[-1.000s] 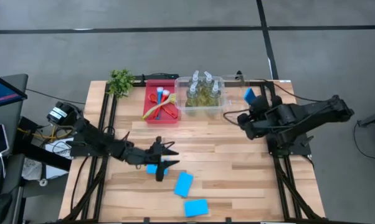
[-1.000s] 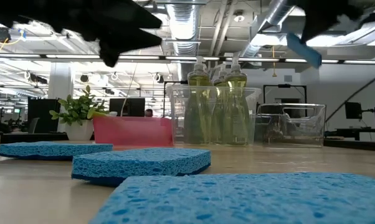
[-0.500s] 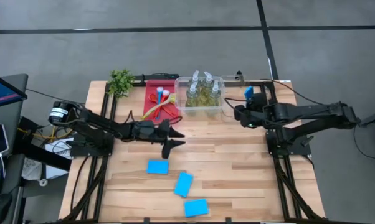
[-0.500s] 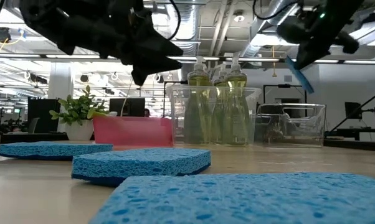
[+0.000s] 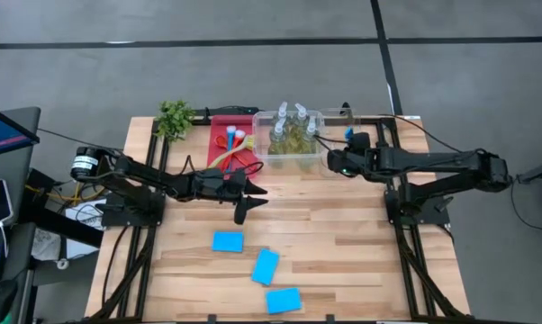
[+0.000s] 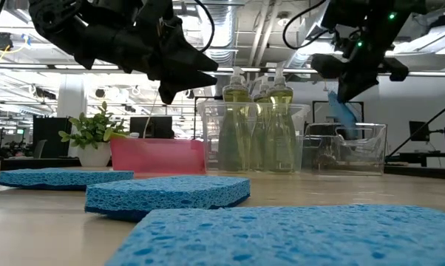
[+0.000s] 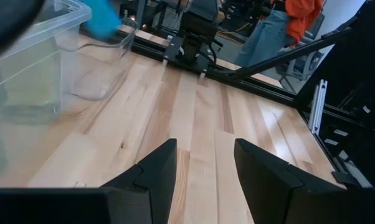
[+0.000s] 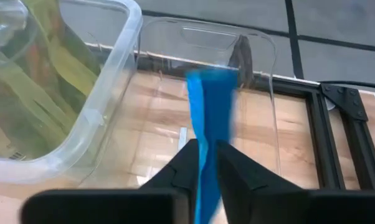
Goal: Pick & Place Kitchen Sink Supplies
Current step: Put the blue dishwashing sponge into the transparent bin
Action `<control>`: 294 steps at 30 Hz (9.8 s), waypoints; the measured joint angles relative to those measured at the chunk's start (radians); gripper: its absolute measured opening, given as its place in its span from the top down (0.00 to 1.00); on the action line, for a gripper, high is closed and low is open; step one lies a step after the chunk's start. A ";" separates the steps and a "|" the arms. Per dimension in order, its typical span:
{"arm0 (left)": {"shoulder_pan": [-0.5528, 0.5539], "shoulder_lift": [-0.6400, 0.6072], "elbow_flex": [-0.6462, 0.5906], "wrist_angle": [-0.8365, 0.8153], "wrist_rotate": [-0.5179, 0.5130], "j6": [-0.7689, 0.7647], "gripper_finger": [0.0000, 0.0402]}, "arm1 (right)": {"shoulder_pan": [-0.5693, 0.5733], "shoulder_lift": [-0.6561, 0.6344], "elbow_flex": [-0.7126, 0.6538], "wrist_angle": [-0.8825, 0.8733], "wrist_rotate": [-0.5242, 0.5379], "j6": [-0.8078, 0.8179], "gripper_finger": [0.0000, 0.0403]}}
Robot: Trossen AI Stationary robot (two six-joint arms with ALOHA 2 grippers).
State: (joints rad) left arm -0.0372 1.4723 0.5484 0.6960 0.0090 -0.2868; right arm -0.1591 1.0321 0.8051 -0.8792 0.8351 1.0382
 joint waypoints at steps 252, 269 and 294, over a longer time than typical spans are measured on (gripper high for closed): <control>-0.051 -0.789 -0.166 -0.679 -0.433 0.040 0.59 | -0.276 0.099 0.153 0.007 -0.130 -0.188 1.00; -0.051 -0.789 -0.165 -0.679 -0.430 0.042 0.59 | -0.386 0.267 0.153 0.056 -0.229 -0.226 0.97; -0.051 -0.789 -0.309 -0.665 -0.430 -0.176 0.59 | -0.327 0.236 0.153 0.099 -0.213 -0.164 0.70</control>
State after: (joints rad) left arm -0.0879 0.6834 0.2392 0.0307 -0.4208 -0.4632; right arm -0.4857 1.2683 0.9585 -0.7797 0.6218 0.8747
